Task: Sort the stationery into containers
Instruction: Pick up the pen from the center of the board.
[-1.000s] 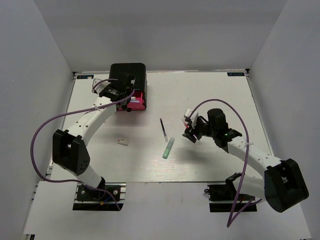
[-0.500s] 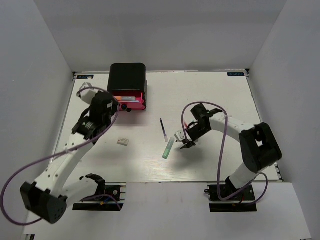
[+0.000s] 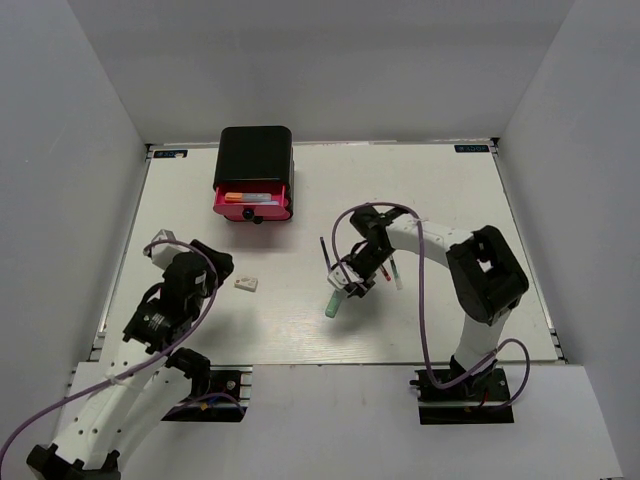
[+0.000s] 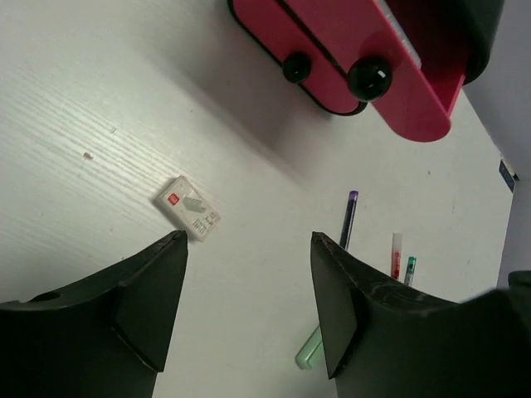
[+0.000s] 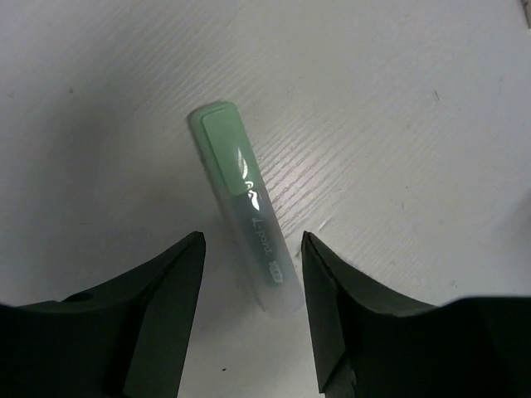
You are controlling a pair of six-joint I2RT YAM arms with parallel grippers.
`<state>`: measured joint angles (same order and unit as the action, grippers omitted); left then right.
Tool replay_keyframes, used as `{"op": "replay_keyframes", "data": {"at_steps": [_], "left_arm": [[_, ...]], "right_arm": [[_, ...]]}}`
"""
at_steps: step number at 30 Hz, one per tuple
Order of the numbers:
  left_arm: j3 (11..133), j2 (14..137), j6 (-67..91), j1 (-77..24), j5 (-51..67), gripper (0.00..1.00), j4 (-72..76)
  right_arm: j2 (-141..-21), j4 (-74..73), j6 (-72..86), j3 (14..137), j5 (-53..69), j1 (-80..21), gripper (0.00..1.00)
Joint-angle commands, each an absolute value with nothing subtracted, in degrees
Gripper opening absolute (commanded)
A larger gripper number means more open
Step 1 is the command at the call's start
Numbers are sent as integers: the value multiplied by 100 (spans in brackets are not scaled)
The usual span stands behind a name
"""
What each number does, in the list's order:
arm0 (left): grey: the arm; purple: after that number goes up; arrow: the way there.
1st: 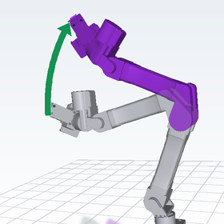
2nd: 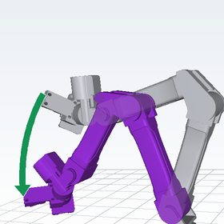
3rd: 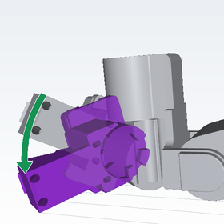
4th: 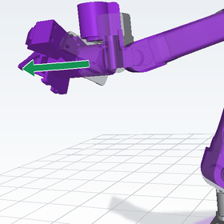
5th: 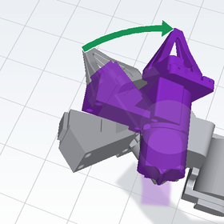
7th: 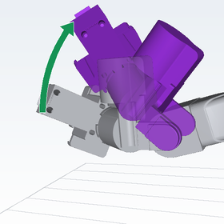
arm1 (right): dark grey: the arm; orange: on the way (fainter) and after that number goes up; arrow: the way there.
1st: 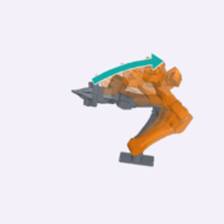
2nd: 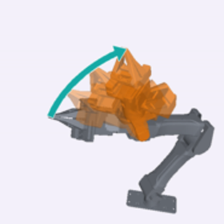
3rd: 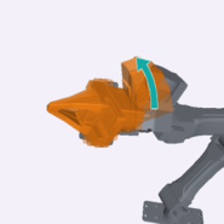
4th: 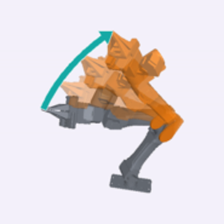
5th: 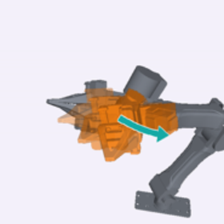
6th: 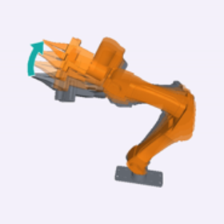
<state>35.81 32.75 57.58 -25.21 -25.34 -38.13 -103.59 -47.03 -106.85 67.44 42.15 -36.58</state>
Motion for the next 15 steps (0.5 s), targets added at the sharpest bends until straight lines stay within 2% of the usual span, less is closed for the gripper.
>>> {"op": "replay_keyframes", "data": {"at_steps": [1, 6, 12, 15], "left_arm": [[3463, 3138, 5976, -2496, -2399, 72, -4052], [3463, 3085, 5977, -2496, -2399, 72, -4254], [3297, 3032, 6038, -2496, -2339, 72, -4254], [3244, 3032, 6038, -2496, -2268, 72, -4140]], "right_arm": [[-10625, -5000, -10696, 7110, 4017, -3814, 55], [-11020, -5089, -10679, 7277, 3684, -4016, 54], [-11443, -5458, -10687, 7734, 3271, -4244, 47], [-11575, -5563, -10653, 7769, 3112, -4298, 36]]}}
